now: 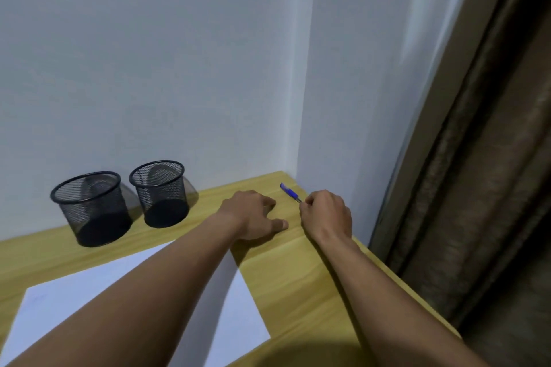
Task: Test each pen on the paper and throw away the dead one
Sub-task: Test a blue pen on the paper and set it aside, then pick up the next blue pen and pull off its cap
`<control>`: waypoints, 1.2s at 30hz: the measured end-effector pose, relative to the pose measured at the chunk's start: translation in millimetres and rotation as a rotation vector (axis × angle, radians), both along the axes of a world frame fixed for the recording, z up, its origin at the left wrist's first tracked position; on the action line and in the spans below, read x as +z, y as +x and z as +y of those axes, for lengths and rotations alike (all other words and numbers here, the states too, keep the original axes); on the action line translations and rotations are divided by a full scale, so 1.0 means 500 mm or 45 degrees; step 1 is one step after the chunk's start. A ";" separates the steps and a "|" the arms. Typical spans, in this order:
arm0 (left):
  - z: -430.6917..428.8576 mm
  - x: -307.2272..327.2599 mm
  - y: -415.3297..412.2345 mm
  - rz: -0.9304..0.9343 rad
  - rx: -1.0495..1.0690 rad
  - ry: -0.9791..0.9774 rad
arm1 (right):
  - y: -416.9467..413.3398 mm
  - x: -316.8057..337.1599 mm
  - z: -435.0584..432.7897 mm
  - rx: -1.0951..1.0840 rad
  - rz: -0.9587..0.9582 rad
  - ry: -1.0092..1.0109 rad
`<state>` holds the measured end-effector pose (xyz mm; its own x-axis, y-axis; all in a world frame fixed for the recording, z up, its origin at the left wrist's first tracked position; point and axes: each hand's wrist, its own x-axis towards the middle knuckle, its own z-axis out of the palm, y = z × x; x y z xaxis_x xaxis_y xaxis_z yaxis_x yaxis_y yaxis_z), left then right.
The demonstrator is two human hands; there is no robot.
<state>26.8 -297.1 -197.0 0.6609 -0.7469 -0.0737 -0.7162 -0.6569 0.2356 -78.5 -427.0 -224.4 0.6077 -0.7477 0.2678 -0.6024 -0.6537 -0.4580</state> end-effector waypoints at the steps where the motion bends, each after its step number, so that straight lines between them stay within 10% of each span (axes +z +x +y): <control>1: -0.001 -0.002 -0.001 -0.009 0.002 0.010 | -0.004 0.001 -0.001 0.008 0.004 -0.002; 13: 0.093 0.063 -0.062 0.042 0.043 -0.226 | -0.061 0.089 0.060 0.322 0.012 0.021; 36: 0.863 0.030 -0.245 -0.299 0.839 -0.511 | 0.003 0.107 0.726 1.410 0.283 0.040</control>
